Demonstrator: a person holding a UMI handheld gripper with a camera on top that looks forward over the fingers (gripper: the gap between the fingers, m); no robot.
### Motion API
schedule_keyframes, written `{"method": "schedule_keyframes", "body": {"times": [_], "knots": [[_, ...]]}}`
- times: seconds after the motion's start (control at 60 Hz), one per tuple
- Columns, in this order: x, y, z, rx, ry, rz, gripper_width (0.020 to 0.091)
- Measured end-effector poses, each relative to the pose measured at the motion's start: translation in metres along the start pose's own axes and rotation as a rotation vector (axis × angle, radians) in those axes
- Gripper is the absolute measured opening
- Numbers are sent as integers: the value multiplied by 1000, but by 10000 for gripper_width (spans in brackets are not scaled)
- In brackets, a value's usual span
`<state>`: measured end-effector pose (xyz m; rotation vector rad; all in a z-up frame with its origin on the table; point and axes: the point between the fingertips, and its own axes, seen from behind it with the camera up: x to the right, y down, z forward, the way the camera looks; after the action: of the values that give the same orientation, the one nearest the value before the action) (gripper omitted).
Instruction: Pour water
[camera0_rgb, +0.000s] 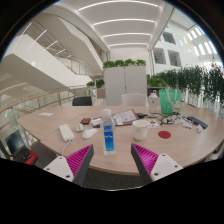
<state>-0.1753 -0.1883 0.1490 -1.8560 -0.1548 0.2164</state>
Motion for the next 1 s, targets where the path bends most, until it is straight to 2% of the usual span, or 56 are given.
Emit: {"method": "schedule_keyframes", "body": {"times": [0.15,0.417,0.45,0.467,0.483,0.5,0.517,0.7,0.867,0.933,1.0], "knots": [[-17,8,106,-6,-28,-31,830],[-13,13,209,8,14,-31,826],[-14,13,216,15,16,-54,792],[-13,13,219,21,19,-69,749],[-12,13,222,27,25,-86,682],[-11,12,225,32,33,-105,567],[-8,12,229,35,38,-123,497],[-12,7,232,106,42,-152,460],[-22,14,246,21,-36,-23,362],[-35,4,243,-37,-128,64,363],[-53,-22,247,-38,-206,205,363]]}}
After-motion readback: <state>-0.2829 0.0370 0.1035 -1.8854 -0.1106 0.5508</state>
